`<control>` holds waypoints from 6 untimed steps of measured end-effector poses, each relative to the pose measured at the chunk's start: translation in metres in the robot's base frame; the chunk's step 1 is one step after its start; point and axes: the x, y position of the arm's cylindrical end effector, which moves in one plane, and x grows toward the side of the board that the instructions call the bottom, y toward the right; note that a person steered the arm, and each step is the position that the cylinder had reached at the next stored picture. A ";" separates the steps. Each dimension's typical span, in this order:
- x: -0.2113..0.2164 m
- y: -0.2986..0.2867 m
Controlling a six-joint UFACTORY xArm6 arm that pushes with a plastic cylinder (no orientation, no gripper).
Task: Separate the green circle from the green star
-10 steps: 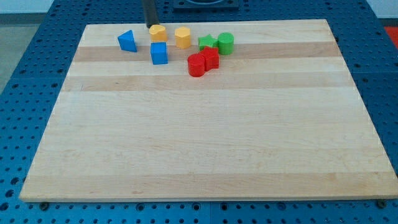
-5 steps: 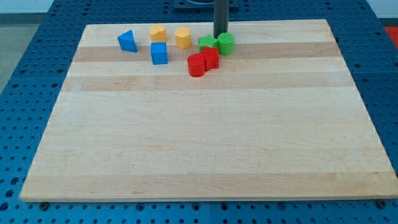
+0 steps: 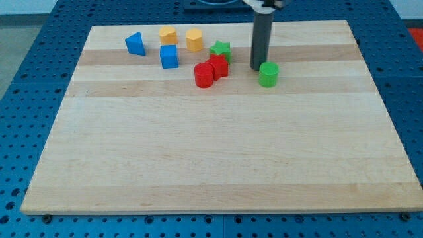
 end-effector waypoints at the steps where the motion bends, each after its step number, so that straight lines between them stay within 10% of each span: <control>1: -0.007 0.025; 6: 0.032 0.005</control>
